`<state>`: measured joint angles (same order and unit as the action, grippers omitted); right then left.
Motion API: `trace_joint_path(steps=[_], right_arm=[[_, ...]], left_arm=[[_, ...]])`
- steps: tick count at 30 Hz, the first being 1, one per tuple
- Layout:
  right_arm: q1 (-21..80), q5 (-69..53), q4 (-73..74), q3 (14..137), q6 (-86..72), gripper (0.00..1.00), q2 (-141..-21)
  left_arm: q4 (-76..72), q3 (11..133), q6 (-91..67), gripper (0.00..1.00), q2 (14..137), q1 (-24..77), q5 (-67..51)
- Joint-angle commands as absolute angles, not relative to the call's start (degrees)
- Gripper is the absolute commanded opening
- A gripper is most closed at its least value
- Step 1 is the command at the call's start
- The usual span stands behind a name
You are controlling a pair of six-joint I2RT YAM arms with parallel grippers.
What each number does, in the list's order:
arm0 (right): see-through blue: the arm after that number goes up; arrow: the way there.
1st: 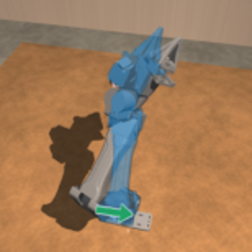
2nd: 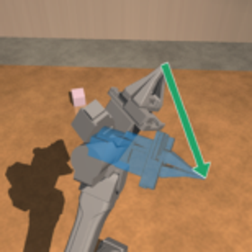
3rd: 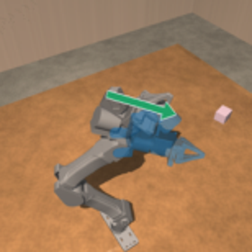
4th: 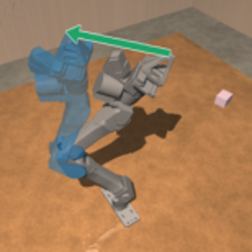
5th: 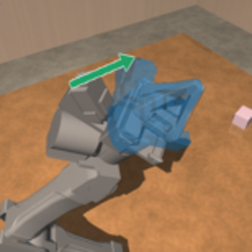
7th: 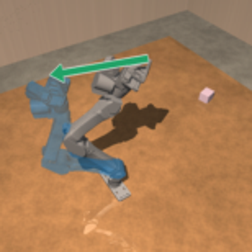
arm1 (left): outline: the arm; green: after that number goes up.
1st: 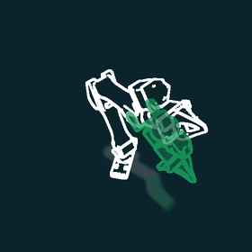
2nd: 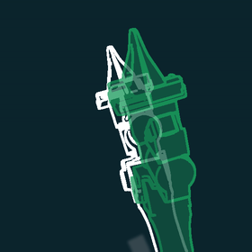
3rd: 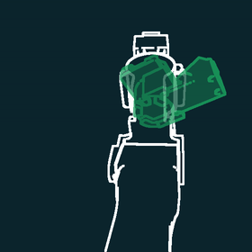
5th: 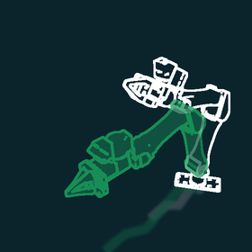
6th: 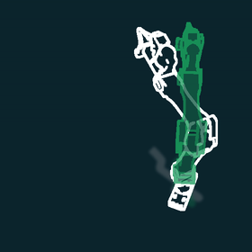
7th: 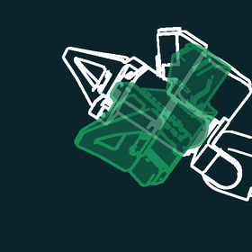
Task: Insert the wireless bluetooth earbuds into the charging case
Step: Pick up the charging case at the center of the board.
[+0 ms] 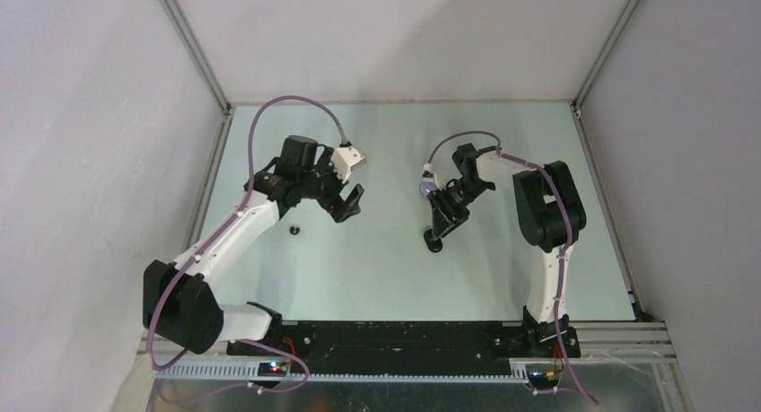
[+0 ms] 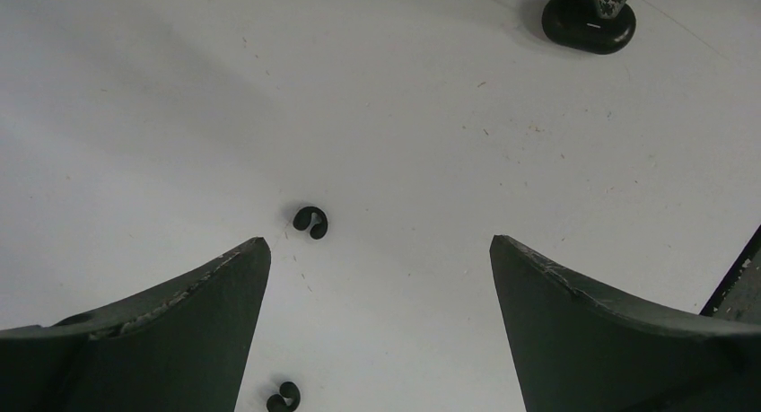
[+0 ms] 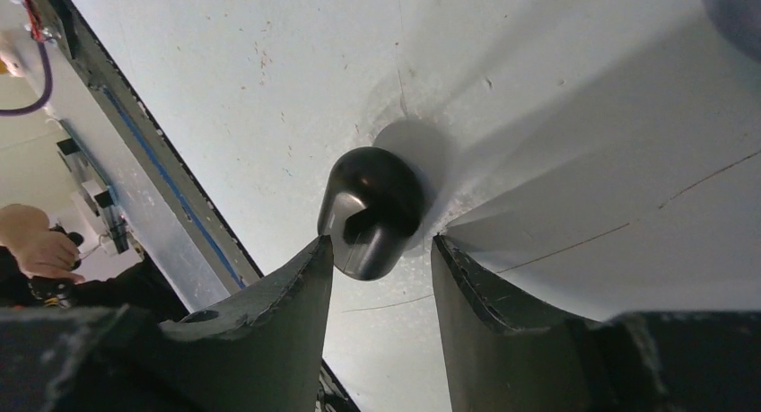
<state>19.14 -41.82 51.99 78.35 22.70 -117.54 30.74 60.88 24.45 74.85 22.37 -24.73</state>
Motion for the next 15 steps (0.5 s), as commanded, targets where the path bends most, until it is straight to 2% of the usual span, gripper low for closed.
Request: trace_joint_path(steps=[1, 15], right_arm=[[18.92, -45.03, 52.09, 79.02, 21.21, 0.5, -118.66], [22.93, -36.46, 47.61, 77.46, 16.28, 0.42, -119.38]], left_arm=[[27.95, 60.06, 22.77, 0.99, 74.79, 23.78, -23.94], [25.47, 58.38, 21.79, 0.99, 77.15, 27.07, -21.13]])
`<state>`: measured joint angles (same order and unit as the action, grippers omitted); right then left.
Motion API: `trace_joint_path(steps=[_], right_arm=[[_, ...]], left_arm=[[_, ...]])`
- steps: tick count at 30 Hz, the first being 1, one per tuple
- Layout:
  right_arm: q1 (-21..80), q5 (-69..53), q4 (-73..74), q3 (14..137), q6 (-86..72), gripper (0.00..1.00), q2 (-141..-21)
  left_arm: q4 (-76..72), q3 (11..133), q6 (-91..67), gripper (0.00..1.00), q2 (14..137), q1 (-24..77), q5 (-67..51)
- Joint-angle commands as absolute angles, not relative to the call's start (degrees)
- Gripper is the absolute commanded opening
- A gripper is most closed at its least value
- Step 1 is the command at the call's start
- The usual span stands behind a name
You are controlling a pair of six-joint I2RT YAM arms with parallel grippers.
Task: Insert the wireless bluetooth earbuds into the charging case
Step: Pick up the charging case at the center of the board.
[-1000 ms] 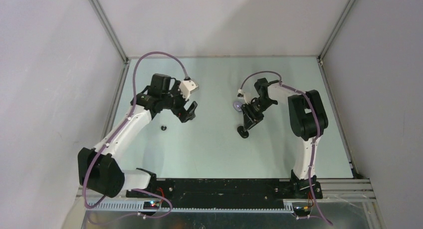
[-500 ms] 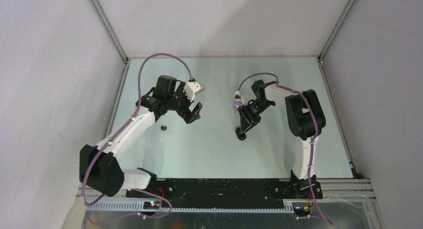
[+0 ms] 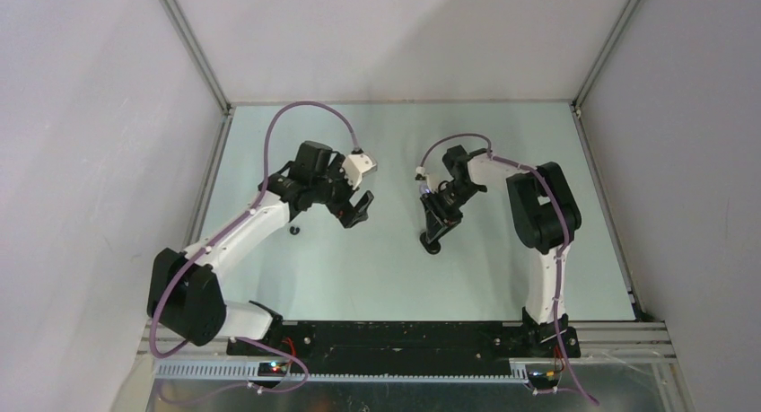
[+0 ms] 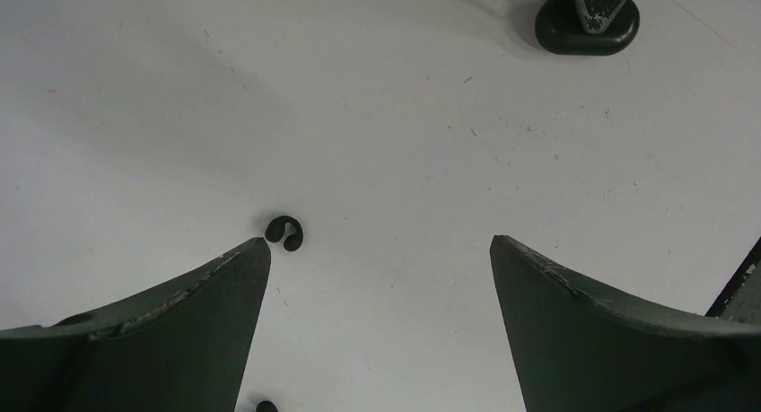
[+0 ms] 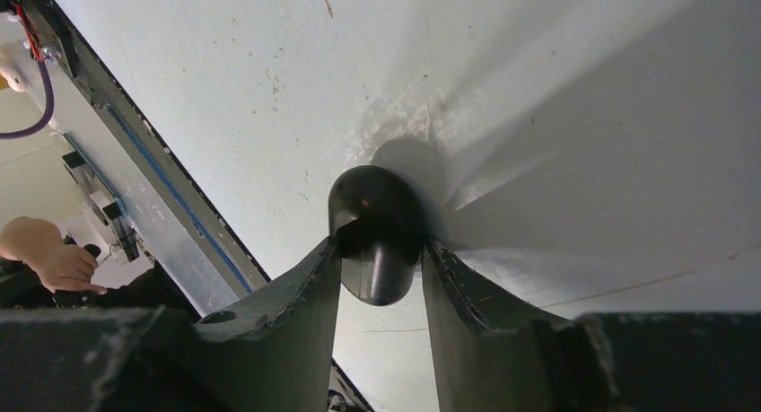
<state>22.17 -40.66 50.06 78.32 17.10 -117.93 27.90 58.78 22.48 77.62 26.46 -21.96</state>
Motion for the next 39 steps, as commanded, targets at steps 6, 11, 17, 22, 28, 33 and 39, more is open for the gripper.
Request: trace_joint_path(steps=[6, 11, 17, 22, 28, 33, 39], right_arm=[[23.64, -36.38, 47.91, 77.46, 16.07, 0.43, -121.05], [24.9, -36.9, 48.12, 77.48, 16.27, 0.42, -121.1], [24.42, -41.58, 48.91, 77.7, 17.8, 0.16, -120.18], [22.58, -48.71, 50.58, 78.86, 19.47, 0.12, -116.73], [20.33, -54.01, 55.18, 82.81, 24.29, 0.12, -110.17], [18.91, -54.47, 54.04, 84.25, 27.07, 0.12, -102.83], [17.8, -56.15, 44.27, 82.27, 24.05, 0.12, -91.76]], left_arm=[[24.94, 57.84, 21.62, 0.99, 76.48, 27.15, -21.14], [24.56, 57.31, 21.34, 0.99, 76.42, 27.24, -21.05], [23.96, 56.85, 21.0, 0.99, 76.39, 27.31, -21.27], [23.5, 56.61, 20.47, 0.99, 77.15, 27.33, -22.21], [26.51, 59.61, 21.15, 1.0, 79.63, 27.29, -29.45], [37.16, 67.06, 28.39, 0.99, 81.79, 26.59, -47.05], [45.07, 74.4, 32.94, 0.99, 85.81, 26.66, -62.27]])
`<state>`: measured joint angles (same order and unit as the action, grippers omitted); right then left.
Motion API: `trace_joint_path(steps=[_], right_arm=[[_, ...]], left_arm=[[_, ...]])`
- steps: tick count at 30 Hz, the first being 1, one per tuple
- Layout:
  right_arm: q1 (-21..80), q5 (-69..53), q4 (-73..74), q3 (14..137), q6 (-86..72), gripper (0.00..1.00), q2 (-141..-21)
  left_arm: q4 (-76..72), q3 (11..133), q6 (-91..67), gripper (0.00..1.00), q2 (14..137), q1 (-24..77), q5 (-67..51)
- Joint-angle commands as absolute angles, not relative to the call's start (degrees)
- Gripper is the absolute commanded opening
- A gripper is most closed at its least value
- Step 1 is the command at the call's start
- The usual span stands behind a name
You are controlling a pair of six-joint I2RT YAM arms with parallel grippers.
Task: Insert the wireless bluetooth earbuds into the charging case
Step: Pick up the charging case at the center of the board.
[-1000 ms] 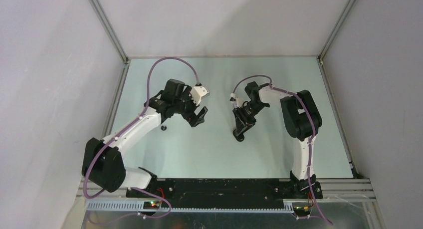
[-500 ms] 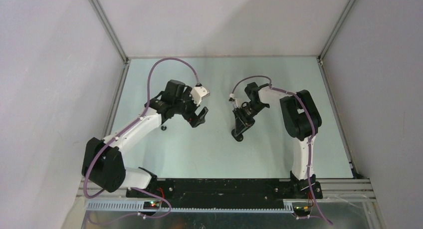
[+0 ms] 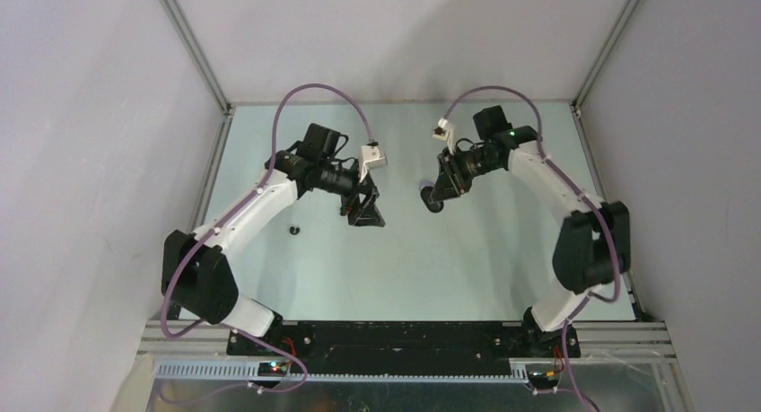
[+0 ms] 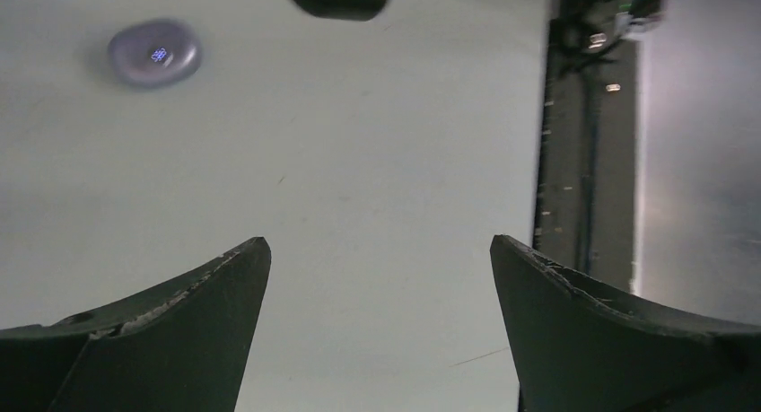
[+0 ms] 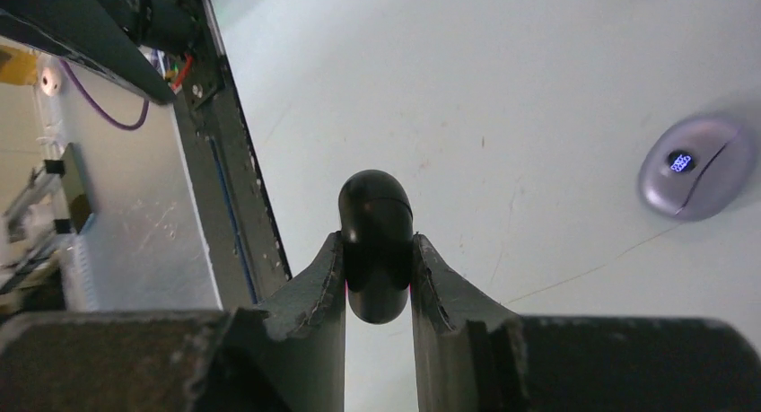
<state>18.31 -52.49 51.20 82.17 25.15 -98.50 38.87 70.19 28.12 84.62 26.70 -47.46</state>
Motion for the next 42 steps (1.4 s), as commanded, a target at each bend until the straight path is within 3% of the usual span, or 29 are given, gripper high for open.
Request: trace_joint_path(steps=[1, 5, 11, 19, 24, 33, 42], right_arm=[[17.78, -56.55, 41.76, 81.67, 22.54, 0.12, -89.71], [18.32, -58.79, 34.73, 79.89, 17.94, 0.12, -85.13], [21.65, -59.17, 26.98, 76.66, 13.66, 0.12, -81.61], [25.43, -61.93, 23.32, 72.9, 11.35, 0.13, -80.0], [26.1, -61.78, 26.28, 72.88, 13.98, 0.12, -80.39], [26.19, -60.96, 28.8, 72.86, 16.51, 0.12, -80.2], [26.73, -61.45, 30.35, 72.86, 18.27, 0.12, -80.61]], left_arm=[[44.95, 74.81, 32.73, 0.99, 86.34, 26.75, -64.57], [40.63, 75.98, 27.49, 0.99, 87.47, 27.6, -65.91], [21.71, 71.3, 9.96, 0.99, 85.86, 29.25, -65.81], [22.48, 70.86, 10.28, 0.99, 85.51, 32.58, -66.42], [25.94, 72.23, 12.77, 0.89, 85.94, 33.97, -66.58], [27.75, 72.94, 14.53, 0.63, 86.35, 35.03, -65.86], [27.54, 73.32, 13.77, 0.56, 86.82, 35.18, -65.52]])
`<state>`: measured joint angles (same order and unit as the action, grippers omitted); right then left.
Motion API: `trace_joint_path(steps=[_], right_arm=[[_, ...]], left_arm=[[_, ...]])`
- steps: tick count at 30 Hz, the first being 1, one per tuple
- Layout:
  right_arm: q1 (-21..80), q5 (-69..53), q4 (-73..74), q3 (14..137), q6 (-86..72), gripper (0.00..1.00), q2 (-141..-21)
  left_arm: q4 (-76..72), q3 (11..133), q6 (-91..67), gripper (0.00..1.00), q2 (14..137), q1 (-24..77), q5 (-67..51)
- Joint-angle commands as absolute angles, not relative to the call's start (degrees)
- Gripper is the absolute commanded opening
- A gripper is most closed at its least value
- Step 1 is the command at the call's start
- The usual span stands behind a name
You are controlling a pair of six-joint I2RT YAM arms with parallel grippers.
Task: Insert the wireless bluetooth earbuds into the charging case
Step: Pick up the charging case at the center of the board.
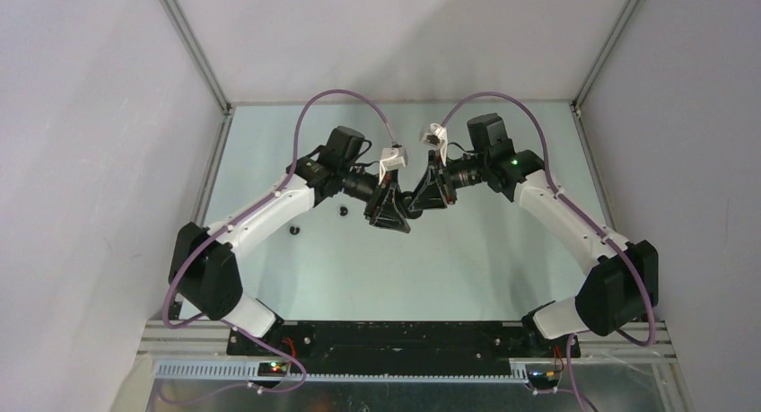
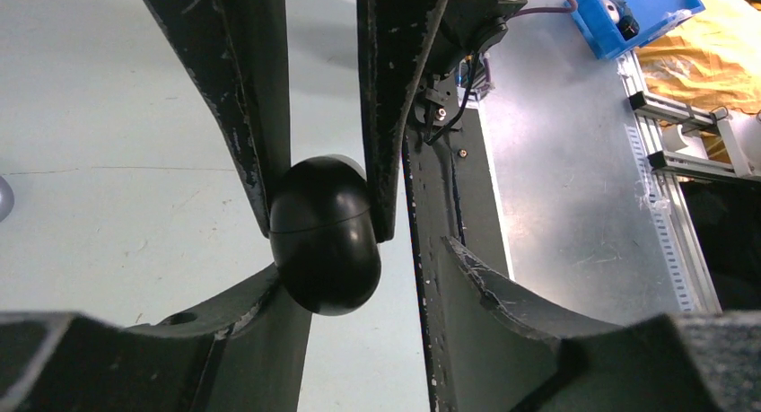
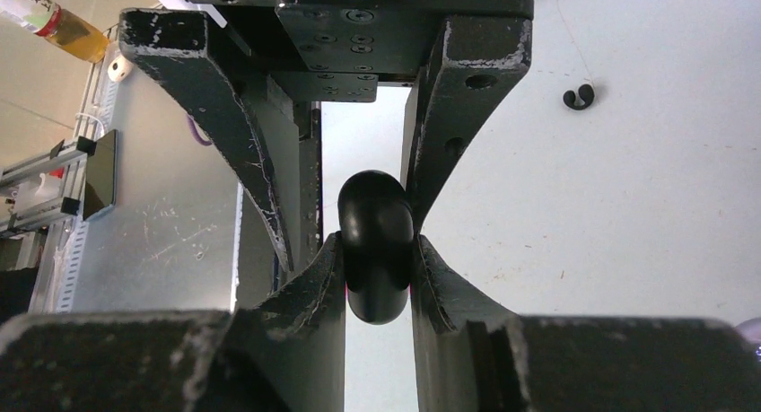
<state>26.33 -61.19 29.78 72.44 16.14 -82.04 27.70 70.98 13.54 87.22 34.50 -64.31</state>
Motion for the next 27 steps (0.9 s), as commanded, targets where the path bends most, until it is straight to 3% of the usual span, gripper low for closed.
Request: trace_joint_path(steps=[1, 7, 18, 27], right_arm=[[26.83, -61.44, 30.55, 72.86, 18.52, 0.12, -80.65], [27.22, -61.72, 31.33, 72.86, 19.34, 0.12, -80.69], [27.49, -62.81, 31.55, 72.86, 19.25, 0.12, -81.05], [27.94, -63.25, 31.61, 72.86, 19.22, 0.11, -81.19]], left_arm=[[27.52, 73.41, 13.59, 0.56, 86.87, 35.16, -65.49], [27.4, 73.6, 13.29, 0.6, 87.31, 35.16, -65.15], [26.98, 73.64, 12.67, 0.55, 87.45, 35.27, -64.97], [26.39, 73.64, 12.02, 0.56, 87.64, 35.2, -64.36]])
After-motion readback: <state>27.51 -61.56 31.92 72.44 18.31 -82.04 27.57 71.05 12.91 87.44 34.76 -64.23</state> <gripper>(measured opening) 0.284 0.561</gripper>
